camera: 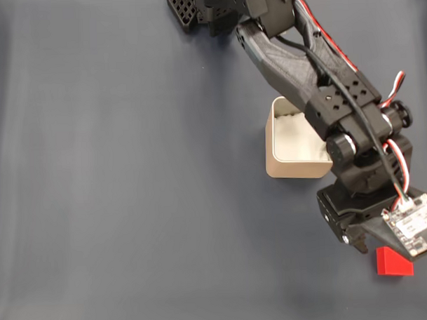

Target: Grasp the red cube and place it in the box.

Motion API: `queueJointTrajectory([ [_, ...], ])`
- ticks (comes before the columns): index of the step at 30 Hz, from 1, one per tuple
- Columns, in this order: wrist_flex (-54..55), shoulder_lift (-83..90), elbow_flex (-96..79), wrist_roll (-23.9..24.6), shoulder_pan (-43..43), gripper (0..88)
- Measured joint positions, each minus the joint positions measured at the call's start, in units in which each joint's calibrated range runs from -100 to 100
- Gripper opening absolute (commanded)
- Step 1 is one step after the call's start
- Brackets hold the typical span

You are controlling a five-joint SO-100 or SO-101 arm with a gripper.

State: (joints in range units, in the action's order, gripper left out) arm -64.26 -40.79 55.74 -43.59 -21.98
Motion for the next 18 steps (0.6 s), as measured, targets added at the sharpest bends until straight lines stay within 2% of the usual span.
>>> queueJointTrajectory([
  [18, 4.4, -9.5, 8.7, 0.7, -0.2, 46.8],
])
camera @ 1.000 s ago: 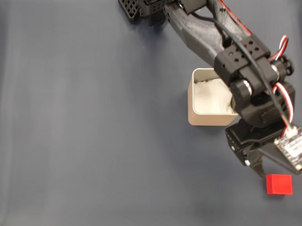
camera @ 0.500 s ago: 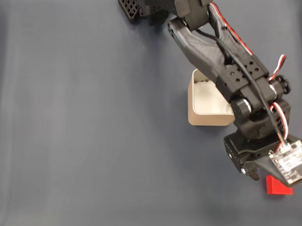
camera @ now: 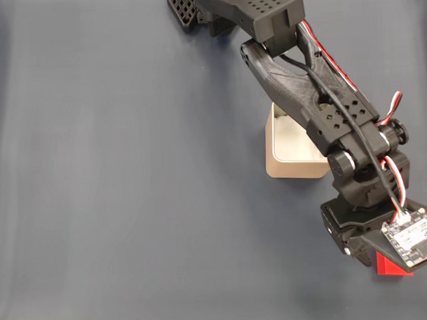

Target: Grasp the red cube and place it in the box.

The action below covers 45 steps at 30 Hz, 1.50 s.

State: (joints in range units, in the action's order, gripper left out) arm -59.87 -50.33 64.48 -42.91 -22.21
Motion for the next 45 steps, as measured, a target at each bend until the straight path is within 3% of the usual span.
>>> queueJointTrajectory([
  [45, 6.5, -9.2, 3.5, 1.2, -0.8, 44.9],
])
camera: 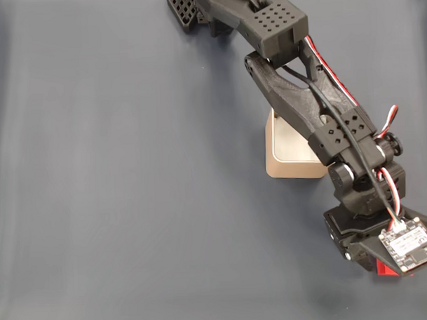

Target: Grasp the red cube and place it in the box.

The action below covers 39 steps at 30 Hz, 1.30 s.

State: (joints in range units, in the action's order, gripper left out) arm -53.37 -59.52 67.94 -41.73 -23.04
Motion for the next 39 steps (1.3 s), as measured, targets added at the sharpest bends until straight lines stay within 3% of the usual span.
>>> queueJointTrajectory([
  [23, 1.7, -2.1, 0.2, -0.1, -0.1, 42.2],
  [39, 2.0, -2.1, 0.2, -0.1, -0.4, 30.0],
])
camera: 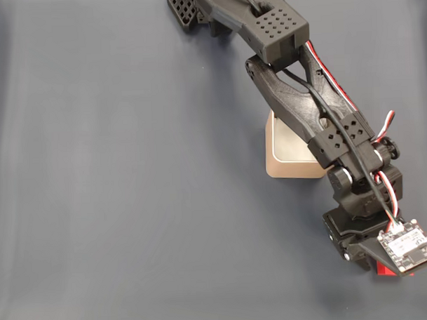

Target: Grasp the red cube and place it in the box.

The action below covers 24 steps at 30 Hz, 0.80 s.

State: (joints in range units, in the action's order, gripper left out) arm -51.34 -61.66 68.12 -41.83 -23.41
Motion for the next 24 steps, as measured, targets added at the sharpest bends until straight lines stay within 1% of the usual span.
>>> queueJointTrajectory([
  [5, 0.2, 0.0, 0.0, 0.0, -0.1, 27.1],
  [24, 0.2, 0.0, 0.0, 0.0, -0.1, 23.3],
])
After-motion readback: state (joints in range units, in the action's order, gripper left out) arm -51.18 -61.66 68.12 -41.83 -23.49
